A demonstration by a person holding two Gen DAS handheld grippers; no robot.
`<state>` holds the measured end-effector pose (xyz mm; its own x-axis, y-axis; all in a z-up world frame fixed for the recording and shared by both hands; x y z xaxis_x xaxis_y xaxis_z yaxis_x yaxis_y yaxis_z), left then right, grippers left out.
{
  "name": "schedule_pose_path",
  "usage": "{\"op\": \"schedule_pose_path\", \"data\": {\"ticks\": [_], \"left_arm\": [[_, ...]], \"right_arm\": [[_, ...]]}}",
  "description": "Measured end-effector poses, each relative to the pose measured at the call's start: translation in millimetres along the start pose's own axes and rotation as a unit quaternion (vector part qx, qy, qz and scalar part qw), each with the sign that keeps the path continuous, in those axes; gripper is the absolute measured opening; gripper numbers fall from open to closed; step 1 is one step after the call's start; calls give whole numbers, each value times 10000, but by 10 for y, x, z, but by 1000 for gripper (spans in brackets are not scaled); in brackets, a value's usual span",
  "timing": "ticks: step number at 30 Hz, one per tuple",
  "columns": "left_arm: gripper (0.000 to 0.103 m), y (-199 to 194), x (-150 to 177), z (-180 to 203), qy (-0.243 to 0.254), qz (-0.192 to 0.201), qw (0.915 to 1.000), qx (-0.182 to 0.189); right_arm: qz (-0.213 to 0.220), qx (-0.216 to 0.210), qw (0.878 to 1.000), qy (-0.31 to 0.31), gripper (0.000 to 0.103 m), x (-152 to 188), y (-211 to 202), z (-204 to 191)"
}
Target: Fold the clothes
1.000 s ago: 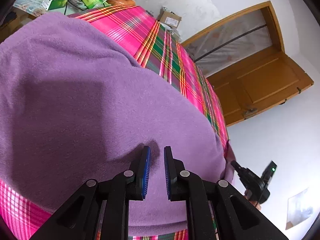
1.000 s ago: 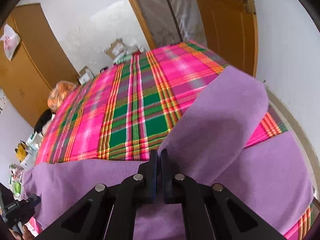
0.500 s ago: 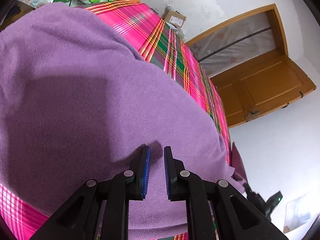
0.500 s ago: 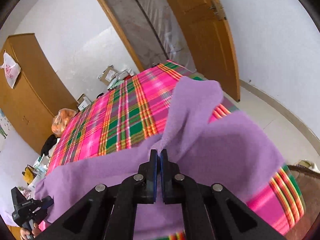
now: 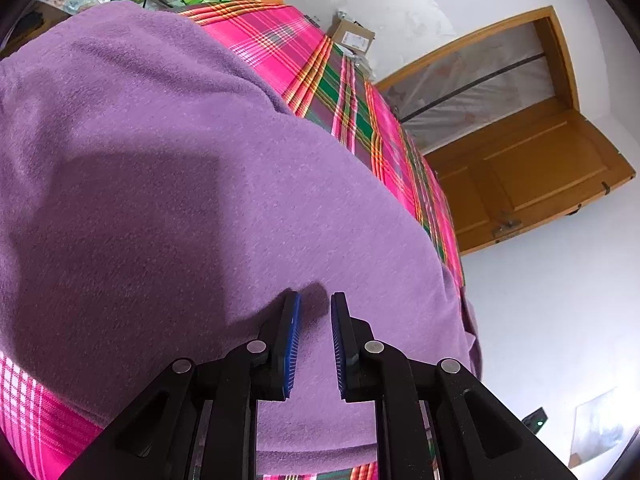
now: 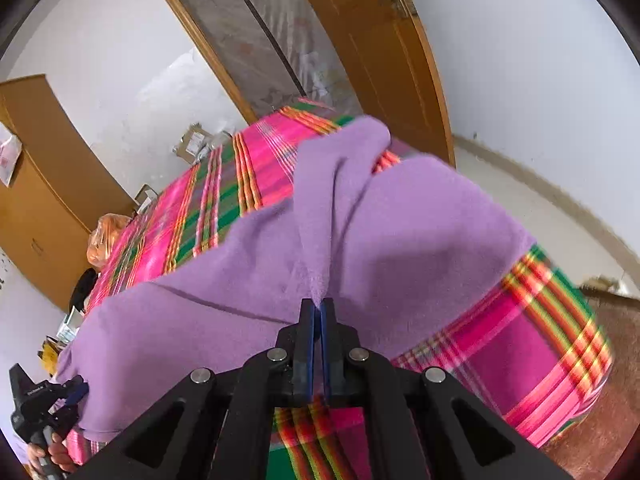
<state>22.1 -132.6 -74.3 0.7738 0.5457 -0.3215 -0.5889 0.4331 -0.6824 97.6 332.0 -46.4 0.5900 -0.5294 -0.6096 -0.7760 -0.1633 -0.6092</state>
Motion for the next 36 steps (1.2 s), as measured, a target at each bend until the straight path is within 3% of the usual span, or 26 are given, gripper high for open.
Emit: {"op": "schedule_pose_path", "data": {"ticks": [7,10,14,19,22,24,27,32,36], "left_arm": [[16,-38,-1,-2,-24,-11,9998,-189],[16,-61,32,38,138,35,9992,-378],[16,-75,140,253,758,96,9958,-513],[16,-38,309,693,1735,125,9841,-364],[22,64,459,927,2284,-13,9731,-300],[22,147,586,1099,2652,-124,9636,-299],[22,264,805,1308,3309,-258,9424,-425],[22,377,1154,1405,4068,-448,9099,-682],[26,411,1432,1424,4488,-694,8887,-628]], "right_arm": [[303,-174,9994,52,2,-20,-217,-23],[313,-25,9995,-36,0,12,-267,1],[138,-12,9998,116,0,62,-202,123],[138,-253,9996,-30,2,43,-192,4],[109,-240,9996,-51,6,-14,-135,-19],[7,-221,9998,8,17,-45,-63,21],[-179,-277,9994,114,22,-23,42,75],[-288,-312,9991,86,24,54,91,77],[-338,-357,9988,1,24,103,65,59]]}}
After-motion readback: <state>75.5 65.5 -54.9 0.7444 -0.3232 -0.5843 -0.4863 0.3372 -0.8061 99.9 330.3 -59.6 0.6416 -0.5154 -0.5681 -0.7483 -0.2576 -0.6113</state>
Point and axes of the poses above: each gripper's, at about its wrist camera, not at the fingertips, and y roughly the way its jaws point, z to its right, x to its underside, the point moved 8 cm from there along y, roughly the way its jaws point, and after that the axes turned 7 degrees about -x, right-handed, at the moved point
